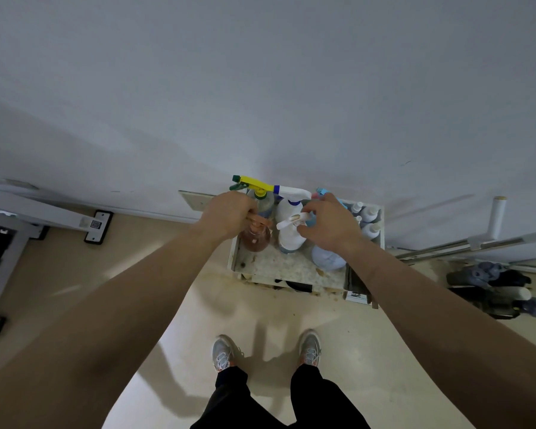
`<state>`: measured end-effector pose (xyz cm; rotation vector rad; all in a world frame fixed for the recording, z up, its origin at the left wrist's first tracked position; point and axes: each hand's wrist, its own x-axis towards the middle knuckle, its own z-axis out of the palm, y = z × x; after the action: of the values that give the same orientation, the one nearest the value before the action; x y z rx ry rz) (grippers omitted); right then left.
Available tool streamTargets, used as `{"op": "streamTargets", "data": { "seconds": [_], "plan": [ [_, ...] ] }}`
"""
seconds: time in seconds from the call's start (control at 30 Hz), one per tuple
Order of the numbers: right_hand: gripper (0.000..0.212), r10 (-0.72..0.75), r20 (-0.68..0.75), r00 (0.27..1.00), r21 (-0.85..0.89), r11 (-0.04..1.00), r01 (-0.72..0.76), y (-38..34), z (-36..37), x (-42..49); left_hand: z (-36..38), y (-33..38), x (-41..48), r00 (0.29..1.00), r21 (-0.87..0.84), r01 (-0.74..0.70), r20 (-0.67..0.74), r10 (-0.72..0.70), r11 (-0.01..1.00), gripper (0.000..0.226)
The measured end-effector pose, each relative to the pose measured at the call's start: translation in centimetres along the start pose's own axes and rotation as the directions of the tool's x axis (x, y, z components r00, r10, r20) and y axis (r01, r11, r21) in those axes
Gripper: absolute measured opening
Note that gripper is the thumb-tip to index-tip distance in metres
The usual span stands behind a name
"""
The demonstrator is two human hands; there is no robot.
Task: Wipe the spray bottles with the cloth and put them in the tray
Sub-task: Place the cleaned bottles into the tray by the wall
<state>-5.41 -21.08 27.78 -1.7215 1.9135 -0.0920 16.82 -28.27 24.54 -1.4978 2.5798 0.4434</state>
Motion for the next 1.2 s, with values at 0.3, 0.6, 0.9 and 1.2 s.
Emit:
{"op": "streamTargets", "data": {
  "seconds": [0.3,0.6,0.9,1.2],
  "plan": [
    [0.018,-0.109,-0.004,0.994,-0.089,0.99,0.109,-0.6,0.4,1.6,-0.2,1.0,-0.1,1.0,0.104,-0.022,-0.011,0.023,0.994,0.017],
    [0.016,-0.076,-0.007,0.997,-0.02,0.997,0.076,-0.7,0.9,1.3,-0.4,1.2,0.1,1.0,0.133,-0.013,0.001,0.013,0.991,0.015],
    [0.016,-0.061,0.002,0.998,-0.01,0.998,0.061,-0.4,1.3,1.0,-0.6,1.0,0.1,1.0,0.129,0.0,0.03,-0.004,0.992,0.015],
    [0.023,0.074,-0.117,0.99,0.142,0.988,-0.057,3.1,-3.1,0.1,-3.3,2.9,1.2,1.0,0.053,-0.006,0.001,0.006,0.999,0.019]
  ]
}}
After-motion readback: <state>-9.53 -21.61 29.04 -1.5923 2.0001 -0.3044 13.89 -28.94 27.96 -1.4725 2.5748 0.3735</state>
